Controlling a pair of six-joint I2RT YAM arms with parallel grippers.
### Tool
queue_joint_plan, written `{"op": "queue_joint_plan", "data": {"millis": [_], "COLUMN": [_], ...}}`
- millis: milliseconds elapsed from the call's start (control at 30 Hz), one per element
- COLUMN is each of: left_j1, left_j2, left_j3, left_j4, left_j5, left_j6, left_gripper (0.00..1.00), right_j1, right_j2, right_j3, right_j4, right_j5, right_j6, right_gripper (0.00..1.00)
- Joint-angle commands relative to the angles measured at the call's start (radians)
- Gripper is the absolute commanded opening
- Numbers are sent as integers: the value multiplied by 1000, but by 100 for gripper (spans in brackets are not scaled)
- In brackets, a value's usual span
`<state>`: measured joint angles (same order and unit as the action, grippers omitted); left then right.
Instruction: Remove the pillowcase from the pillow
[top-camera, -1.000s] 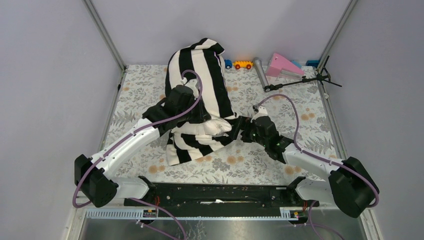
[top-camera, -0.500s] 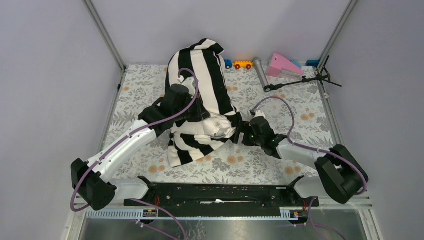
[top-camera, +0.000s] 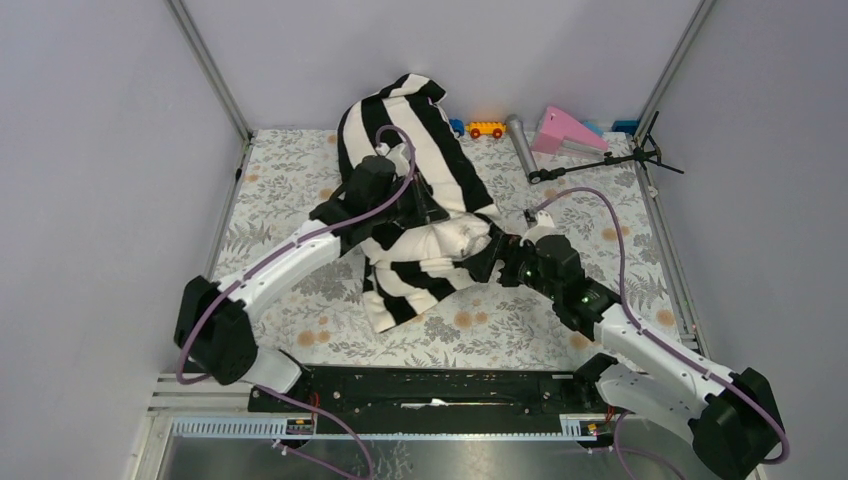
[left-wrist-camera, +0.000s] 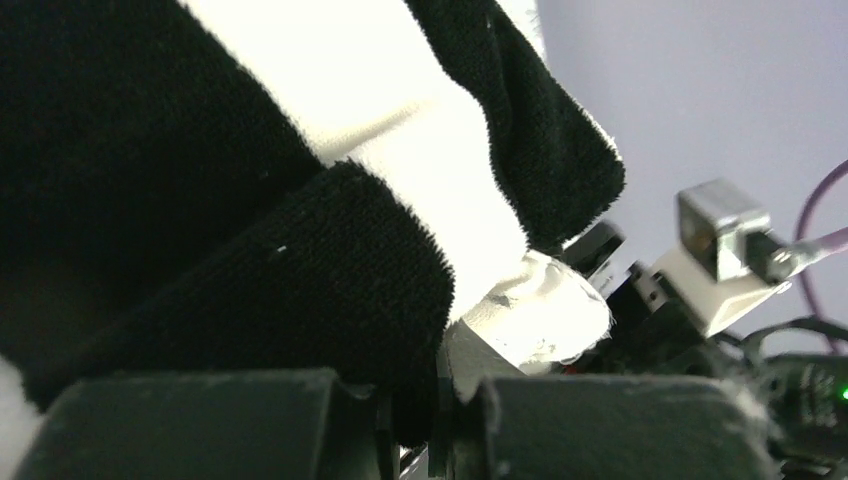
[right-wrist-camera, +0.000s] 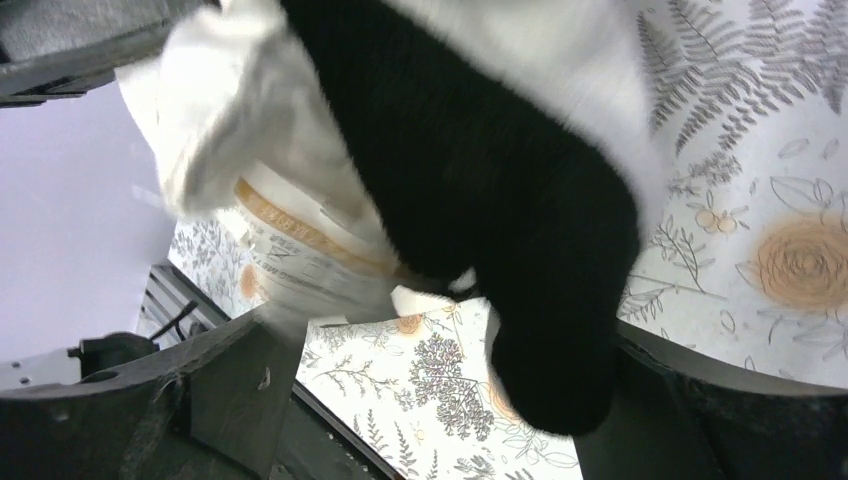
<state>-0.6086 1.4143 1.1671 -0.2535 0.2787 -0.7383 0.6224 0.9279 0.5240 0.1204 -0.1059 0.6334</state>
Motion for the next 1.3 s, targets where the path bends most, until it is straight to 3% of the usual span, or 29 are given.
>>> {"op": "queue_joint_plan", "data": {"millis": [0, 200, 500, 1267], "left_j1": [7, 3, -2, -14], "left_j2": [70, 137, 99, 102], "left_j3": [109, 171, 143, 109], "left_j4": [353, 379, 340, 351], "left_j5": [81, 74, 5, 0], "left_j6": [-136, -159, -135, -155], "left_gripper": [0, 0, 0, 0], "right_j1": [-3, -3, -3, 2], "right_j2": [-52, -10, 157, 188], "right_j3": [15, 23, 107, 166], "right_j4": [-67, -75, -16, -4], "right_j5": [123, 240, 183, 152], "right_j6": [162, 317, 391, 552], "right_gripper": [96, 95, 95, 95]}}
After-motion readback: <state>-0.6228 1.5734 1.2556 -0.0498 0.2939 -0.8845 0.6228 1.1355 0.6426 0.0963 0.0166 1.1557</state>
